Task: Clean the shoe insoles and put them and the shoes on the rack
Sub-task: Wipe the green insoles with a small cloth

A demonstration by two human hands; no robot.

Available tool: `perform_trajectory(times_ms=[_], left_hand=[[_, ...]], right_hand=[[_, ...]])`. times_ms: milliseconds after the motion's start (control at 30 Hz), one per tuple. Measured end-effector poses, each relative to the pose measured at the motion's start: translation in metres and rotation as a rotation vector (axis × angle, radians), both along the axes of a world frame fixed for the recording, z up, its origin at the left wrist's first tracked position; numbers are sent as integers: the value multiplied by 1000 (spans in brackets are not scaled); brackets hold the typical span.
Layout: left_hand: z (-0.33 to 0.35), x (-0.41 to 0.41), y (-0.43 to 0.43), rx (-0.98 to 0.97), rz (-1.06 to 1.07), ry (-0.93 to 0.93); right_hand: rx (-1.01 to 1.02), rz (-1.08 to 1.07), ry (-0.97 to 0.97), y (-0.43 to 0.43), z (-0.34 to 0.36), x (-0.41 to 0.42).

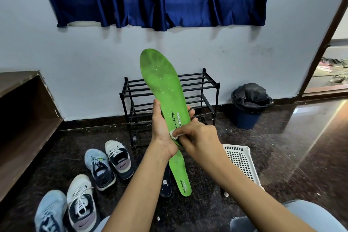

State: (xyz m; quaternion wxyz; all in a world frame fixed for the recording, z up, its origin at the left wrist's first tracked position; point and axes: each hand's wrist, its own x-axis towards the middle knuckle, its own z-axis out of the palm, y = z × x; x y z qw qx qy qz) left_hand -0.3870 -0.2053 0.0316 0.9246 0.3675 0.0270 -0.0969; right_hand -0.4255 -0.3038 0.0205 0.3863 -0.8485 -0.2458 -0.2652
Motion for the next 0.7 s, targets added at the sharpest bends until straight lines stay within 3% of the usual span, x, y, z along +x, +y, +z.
perform_trajectory(times_ms=[167, 333, 533, 700], left_hand=[[0, -5, -7, 87, -58, 25], [-1, 3, 4, 11, 23, 17], [-2, -5, -9, 96, -20, 16], [-1, 2, -5, 39, 14, 40]], right_hand=[[43, -41, -13, -1, 3, 4], [26, 13, 32, 3, 0, -1], [61, -32, -3, 0, 6, 4], [18, -9, 50, -3, 3, 2]])
